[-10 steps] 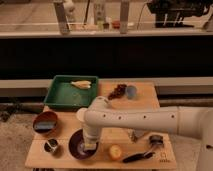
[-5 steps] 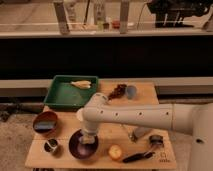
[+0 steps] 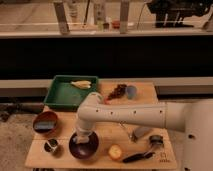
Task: Wipe purple bowl with towel
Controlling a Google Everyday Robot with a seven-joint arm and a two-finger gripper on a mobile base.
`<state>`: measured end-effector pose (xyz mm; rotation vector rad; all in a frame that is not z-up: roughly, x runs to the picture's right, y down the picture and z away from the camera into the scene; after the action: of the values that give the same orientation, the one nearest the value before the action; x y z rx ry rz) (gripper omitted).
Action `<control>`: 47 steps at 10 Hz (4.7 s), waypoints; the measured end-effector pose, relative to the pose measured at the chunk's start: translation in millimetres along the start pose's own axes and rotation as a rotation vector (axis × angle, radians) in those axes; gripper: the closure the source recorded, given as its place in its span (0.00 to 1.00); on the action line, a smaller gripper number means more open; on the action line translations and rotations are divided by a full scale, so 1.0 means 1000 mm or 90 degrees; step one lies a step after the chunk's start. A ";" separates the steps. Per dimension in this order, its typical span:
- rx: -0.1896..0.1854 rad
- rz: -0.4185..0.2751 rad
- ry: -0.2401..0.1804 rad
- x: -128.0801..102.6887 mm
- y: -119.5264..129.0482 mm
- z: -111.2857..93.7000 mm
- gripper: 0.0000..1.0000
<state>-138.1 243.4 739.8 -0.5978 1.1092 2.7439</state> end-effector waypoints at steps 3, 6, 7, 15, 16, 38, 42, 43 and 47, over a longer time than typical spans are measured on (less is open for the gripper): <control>0.017 -0.023 0.014 0.013 -0.014 0.002 1.00; 0.036 -0.048 0.018 0.015 -0.034 0.000 1.00; 0.043 -0.051 0.016 0.013 -0.038 -0.001 1.00; 0.062 -0.028 -0.014 -0.018 -0.053 -0.010 1.00; 0.059 -0.020 -0.018 -0.023 -0.053 -0.012 1.00; 0.026 0.030 -0.030 -0.056 -0.010 -0.017 1.00; 0.027 0.029 -0.031 -0.056 -0.010 -0.017 1.00; 0.027 0.029 -0.031 -0.056 -0.010 -0.017 1.00; 0.027 0.029 -0.030 -0.056 -0.010 -0.017 1.00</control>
<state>-79.0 241.0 744.6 -0.5046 1.1811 2.7505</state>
